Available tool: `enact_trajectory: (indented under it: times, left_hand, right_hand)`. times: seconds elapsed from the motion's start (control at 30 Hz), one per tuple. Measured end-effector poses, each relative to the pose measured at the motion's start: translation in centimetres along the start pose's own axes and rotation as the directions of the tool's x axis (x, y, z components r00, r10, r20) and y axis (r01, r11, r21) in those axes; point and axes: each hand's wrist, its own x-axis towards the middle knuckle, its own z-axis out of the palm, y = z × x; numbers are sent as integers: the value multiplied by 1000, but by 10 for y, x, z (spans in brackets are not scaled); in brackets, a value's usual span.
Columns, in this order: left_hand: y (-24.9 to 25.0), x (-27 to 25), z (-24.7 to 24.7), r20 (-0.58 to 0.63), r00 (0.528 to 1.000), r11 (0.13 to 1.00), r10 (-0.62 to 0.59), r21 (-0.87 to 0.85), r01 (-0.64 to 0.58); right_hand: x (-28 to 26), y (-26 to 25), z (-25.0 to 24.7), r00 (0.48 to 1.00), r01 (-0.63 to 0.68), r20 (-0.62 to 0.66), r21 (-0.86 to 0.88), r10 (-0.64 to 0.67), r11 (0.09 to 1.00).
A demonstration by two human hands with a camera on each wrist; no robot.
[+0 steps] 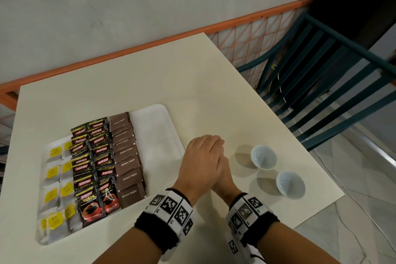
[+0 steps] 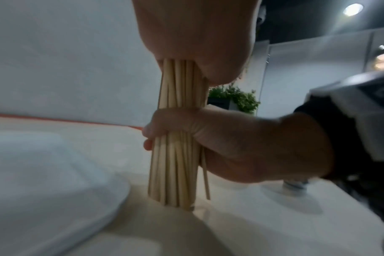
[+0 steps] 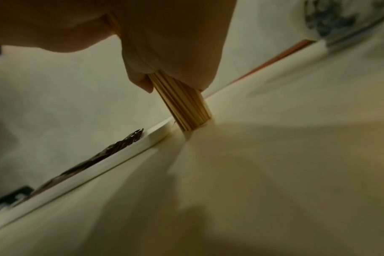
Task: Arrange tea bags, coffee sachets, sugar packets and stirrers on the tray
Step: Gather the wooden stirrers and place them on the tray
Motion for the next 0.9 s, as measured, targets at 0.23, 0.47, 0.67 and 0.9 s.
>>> enact_trajectory:
  times: [0.23, 0.47, 0.67, 0.9]
  left_hand:
    - [2, 1, -7, 154, 987, 990, -51, -122, 70]
    - [-19, -19, -36, 183, 741, 501, -646, -631, 593]
    - [-55, -55, -44, 662, 461, -114, -590, -634, 765]
    - [-95, -58, -59, 779, 363, -284, -511, -551, 785]
  right_hand:
    - [5, 5, -3, 998, 37, 64, -142, -28, 989]
    - [19, -7, -10, 913, -399, 195, 256, 357, 880]
    - [28, -44, 26, 782, -538, 503, 250, 367, 805]
    - [46, -64, 62, 646, -663, 564, 78, 515, 745]
